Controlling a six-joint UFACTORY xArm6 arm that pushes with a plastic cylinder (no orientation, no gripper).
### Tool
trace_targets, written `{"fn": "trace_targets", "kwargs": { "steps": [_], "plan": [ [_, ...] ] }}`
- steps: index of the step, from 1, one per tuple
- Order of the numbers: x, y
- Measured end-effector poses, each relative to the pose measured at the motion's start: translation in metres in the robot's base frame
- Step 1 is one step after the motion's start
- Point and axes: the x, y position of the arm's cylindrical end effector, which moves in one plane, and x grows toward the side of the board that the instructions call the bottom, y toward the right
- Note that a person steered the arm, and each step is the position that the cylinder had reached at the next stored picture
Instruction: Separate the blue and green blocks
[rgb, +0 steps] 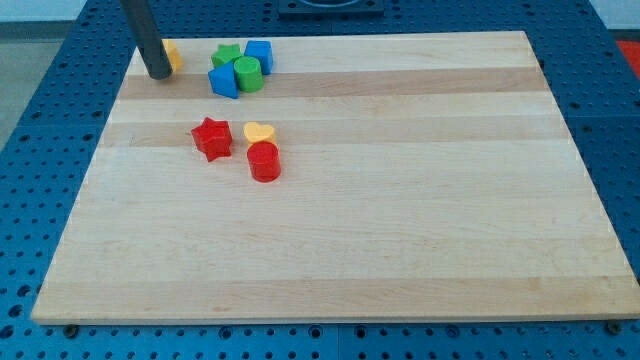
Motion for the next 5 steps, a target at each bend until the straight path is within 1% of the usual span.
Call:
{"fn": "trace_targets", "kwargs": {
  "steps": [2, 4, 5],
  "plan": [
    [0.008, 0.051],
    [-0.009, 0.096],
    [-0.022, 0.1]
  ]
}}
